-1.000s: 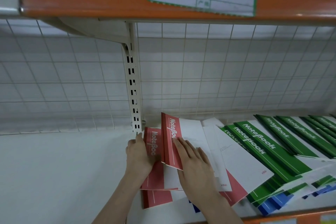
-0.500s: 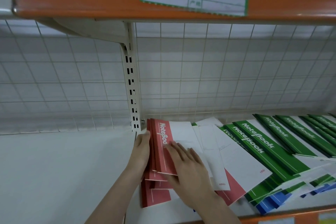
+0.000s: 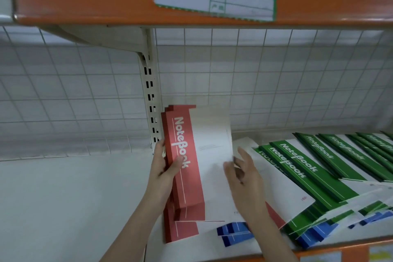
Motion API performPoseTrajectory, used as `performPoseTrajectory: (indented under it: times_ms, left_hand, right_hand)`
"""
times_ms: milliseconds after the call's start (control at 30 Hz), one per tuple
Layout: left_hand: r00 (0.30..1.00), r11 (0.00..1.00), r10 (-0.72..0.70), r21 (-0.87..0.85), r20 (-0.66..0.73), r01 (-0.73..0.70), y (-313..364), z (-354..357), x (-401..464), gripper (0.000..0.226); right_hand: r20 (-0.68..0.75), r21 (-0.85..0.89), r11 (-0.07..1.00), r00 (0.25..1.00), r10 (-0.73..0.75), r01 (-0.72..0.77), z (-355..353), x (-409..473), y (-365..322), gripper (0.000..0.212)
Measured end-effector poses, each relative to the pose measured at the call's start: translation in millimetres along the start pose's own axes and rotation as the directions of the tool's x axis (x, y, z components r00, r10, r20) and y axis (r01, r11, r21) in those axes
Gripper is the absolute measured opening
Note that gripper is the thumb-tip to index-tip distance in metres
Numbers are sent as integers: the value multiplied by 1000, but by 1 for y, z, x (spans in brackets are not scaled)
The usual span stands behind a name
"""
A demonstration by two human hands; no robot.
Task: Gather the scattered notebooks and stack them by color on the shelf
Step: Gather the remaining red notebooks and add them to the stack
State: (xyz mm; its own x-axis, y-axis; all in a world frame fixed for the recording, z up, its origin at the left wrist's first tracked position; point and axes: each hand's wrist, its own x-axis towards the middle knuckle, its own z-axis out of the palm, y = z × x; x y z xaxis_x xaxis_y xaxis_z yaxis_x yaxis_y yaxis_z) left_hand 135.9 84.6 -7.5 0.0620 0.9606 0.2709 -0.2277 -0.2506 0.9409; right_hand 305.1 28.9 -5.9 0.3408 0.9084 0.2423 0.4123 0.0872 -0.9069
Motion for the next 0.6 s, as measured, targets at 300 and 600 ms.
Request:
performPoseTrajectory:
  times_ms: [300,600]
  left_hand:
    - [992,992,106,-66,-69,-110,7,-1,-3,13]
    - [985,1000,21,16,-173,-18,7,-2,-2,9]
  right_hand:
    - [123,254,966,989,-84,50,1,21,-41,43]
    - [250,321,944,954,-167,81,17,7,-26,40]
